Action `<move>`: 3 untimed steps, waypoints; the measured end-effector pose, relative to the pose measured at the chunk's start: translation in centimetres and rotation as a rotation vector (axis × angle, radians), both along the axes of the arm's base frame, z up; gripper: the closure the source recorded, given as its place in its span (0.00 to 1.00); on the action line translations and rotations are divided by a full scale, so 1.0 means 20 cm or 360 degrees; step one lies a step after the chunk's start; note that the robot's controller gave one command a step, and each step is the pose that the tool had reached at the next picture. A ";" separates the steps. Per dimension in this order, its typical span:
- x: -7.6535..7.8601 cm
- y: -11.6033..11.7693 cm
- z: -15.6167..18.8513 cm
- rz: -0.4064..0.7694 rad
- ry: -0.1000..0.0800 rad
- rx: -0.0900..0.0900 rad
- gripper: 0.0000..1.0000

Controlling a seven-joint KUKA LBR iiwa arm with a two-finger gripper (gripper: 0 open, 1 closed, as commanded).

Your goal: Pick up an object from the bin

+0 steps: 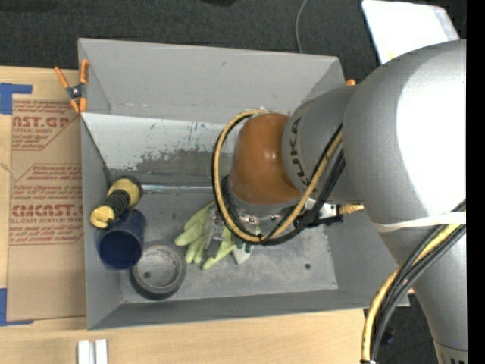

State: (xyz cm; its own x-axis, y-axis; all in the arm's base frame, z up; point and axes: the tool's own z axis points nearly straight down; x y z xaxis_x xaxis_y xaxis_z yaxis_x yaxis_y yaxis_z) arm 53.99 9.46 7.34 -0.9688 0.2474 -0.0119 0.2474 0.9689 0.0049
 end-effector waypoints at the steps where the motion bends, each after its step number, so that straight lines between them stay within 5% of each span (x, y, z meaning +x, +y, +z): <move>1: 0.00 0.00 0.00 0.0000 0.0000 0.0000 1.00; 3: 0.00 0.00 0.00 0.0000 0.0000 0.0000 1.00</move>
Offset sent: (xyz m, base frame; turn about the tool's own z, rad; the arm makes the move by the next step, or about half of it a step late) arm 0.0000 0.0000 0.0000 0.0000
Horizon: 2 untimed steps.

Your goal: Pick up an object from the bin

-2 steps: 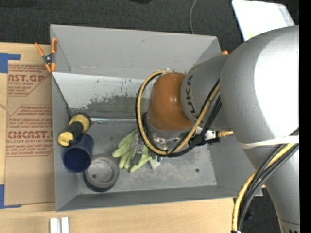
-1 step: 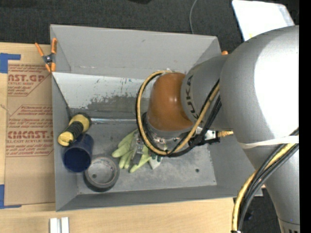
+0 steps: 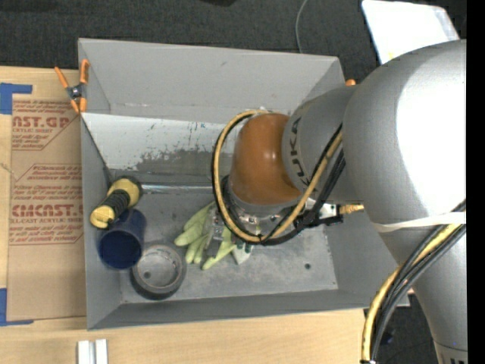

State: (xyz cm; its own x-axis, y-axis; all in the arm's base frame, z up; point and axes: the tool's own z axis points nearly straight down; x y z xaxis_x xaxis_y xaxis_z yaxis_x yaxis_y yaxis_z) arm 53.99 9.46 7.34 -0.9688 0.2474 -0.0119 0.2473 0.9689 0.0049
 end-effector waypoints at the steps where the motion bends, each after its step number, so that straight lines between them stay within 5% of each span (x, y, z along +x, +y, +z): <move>1: 0.00 0.00 0.00 0.0000 0.0000 0.0000 1.00; 2: 0.00 0.00 0.00 0.0000 0.0000 0.0000 1.00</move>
Offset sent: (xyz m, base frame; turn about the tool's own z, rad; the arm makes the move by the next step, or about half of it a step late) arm 0.0000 0.0000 0.0000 0.0000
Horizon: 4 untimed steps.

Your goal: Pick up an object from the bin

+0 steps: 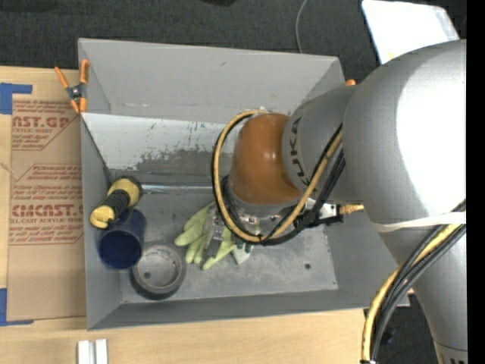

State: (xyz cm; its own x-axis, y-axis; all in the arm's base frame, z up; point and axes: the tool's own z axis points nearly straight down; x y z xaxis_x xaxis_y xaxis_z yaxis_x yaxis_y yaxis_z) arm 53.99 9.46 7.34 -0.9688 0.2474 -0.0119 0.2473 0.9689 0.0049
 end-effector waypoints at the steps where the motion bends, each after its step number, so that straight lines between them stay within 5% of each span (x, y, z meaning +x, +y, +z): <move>1: 0.00 0.00 0.00 0.0000 0.0000 0.0000 1.00; 4: 0.00 0.00 0.00 0.0000 0.0000 0.0000 1.00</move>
Offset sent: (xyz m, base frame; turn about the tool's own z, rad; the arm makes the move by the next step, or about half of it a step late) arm 0.0000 0.0000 0.0000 0.0000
